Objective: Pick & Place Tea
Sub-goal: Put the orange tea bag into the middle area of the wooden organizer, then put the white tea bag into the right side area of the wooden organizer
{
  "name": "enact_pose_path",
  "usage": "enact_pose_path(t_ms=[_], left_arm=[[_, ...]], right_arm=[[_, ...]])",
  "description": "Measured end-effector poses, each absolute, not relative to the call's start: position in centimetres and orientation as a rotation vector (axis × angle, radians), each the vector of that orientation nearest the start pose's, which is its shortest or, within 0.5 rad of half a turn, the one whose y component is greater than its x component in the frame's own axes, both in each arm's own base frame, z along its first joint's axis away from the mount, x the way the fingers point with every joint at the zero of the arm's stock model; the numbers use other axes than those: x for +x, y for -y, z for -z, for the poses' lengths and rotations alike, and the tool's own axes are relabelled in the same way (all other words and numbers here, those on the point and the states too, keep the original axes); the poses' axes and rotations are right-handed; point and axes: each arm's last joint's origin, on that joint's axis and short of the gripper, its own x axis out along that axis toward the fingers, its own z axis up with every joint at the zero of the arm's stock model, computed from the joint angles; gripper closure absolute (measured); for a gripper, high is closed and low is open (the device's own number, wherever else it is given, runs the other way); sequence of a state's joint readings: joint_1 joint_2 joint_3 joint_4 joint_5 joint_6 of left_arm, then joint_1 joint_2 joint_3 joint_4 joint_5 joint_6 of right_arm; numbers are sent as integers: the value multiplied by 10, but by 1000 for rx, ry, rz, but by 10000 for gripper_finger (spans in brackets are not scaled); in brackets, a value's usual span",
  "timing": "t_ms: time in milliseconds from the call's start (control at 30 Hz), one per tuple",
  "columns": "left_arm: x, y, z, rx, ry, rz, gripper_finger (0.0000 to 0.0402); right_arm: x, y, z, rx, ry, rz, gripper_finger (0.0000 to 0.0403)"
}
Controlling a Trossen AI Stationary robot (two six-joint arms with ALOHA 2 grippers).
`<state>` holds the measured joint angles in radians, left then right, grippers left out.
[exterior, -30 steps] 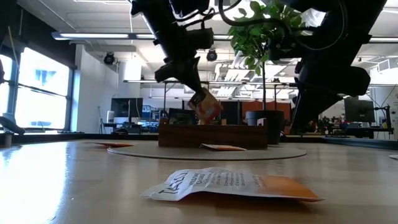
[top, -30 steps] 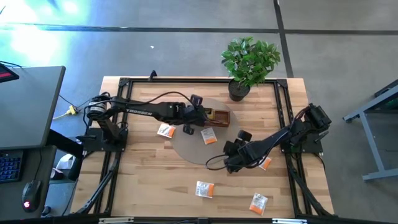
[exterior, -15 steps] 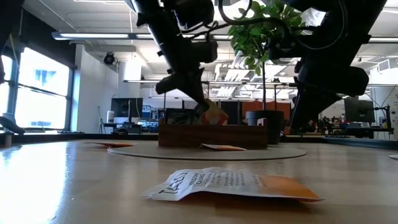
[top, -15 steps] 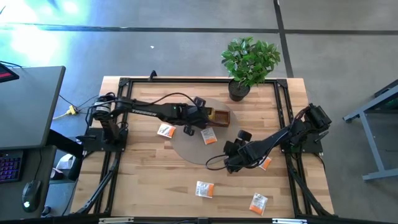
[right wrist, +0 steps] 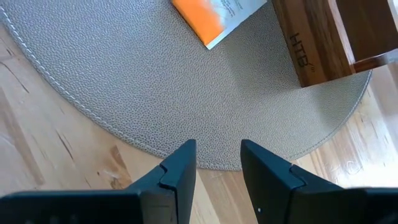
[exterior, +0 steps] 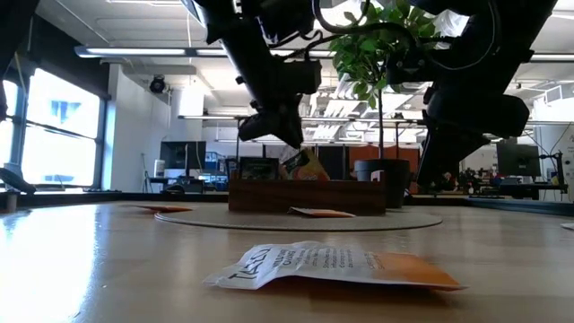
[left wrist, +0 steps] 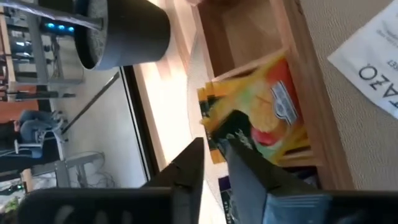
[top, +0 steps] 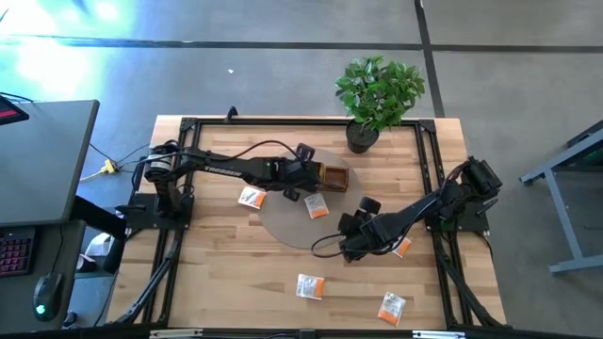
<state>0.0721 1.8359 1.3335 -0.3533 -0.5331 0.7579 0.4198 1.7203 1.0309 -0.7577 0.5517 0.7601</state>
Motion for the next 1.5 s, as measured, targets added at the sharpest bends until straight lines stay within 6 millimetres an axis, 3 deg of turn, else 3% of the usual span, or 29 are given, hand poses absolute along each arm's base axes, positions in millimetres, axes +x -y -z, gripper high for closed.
enact_pose_path(t_ms=[167, 333, 500, 833, 967, 1067, 1200, 1267, 1367, 1433, 1500], left_arm=[[395, -43, -228, 891, -996, -250, 286], [397, -41, -234, 829, -962, -398, 265], [386, -27, -259, 684, -991, -578, 263], [336, -14, -282, 321, -1381, -577, 263], [314, -12, -294, 273, -1416, -629, 263], [299, -7, -305, 250, -1339, -664, 263], [276, 1, -304, 213, -1245, -657, 263], [258, 5, -298, 204, -1227, -642, 263], [247, 9, -288, 142, -1071, -627, 263], [234, 12, -273, 126, -1076, -592, 263], [236, 13, -266, 65, -982, -544, 263]], right_arm=[[278, -108, -163, -20, -1122, 561, 279], [278, -108, -163, -22, -1123, 563, 279], [277, -108, -163, -17, -1127, 570, 279], [267, -114, -163, -20, -1158, 608, 279], [260, -123, -163, -38, -1173, 591, 279], [256, -129, -166, -9, -1188, 558, 279], [250, -132, -180, 55, -1213, 462, 279], [246, -131, -190, 88, -1225, 416, 279], [237, -127, -206, 123, -1232, 376, 279], [231, -125, -217, 145, -1222, 356, 279], [225, -122, -226, 177, -1207, 340, 279]])
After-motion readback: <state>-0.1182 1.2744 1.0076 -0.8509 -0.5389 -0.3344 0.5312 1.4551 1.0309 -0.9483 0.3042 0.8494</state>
